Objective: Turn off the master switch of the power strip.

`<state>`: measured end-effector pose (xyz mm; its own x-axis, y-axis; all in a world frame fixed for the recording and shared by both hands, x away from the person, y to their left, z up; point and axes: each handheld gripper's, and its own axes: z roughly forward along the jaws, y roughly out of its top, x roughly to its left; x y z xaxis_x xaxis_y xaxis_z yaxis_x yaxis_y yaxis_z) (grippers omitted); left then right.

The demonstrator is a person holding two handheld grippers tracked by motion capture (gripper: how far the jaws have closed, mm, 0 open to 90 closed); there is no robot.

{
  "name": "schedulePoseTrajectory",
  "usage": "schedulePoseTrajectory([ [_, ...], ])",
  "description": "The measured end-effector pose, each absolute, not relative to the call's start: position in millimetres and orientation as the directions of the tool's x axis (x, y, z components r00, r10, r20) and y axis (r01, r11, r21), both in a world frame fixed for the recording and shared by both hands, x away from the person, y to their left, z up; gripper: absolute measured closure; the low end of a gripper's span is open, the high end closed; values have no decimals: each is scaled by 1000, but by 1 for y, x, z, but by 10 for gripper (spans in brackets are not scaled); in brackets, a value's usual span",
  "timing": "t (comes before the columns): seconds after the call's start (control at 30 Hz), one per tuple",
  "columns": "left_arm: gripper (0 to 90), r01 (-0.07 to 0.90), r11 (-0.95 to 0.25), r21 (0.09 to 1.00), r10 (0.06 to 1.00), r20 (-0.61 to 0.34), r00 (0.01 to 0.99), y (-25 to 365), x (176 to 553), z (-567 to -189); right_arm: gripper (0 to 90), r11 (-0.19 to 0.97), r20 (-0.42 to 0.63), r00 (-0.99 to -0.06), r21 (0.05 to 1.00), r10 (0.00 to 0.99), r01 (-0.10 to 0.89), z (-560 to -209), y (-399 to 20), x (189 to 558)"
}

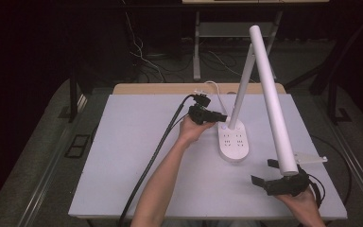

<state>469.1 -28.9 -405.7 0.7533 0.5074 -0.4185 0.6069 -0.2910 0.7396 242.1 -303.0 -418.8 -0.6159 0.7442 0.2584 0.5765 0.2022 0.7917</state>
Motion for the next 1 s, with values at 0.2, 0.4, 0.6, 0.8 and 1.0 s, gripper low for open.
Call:
schedulePoseTrajectory([
  [0.2, 854, 615, -294, 732, 524, -414, 744, -32, 470, -410, 2, 207, 257, -617, 789, 744, 579, -419, -303, 242],
  [0.4, 898, 627, -287, 724, 553, -409, 726, -36, 470, -416, 2, 206, 258, -615, 788, 745, 580, -419, -303, 243],
  [0.6, 898, 627, -309, 715, 548, -404, 732, -39, 471, -422, 2, 210, 254, -618, 789, 744, 577, -419, -302, 243],
  [0.8, 898, 633, -302, 713, 552, -410, 726, -41, 472, -427, 2, 209, 255, -617, 788, 744, 579, -419, -302, 243],
  [1.0, 898, 638, -326, 698, 548, -410, 729, -44, 472, -433, 2, 211, 254, -617, 788, 745, 578, -419, -303, 244],
])
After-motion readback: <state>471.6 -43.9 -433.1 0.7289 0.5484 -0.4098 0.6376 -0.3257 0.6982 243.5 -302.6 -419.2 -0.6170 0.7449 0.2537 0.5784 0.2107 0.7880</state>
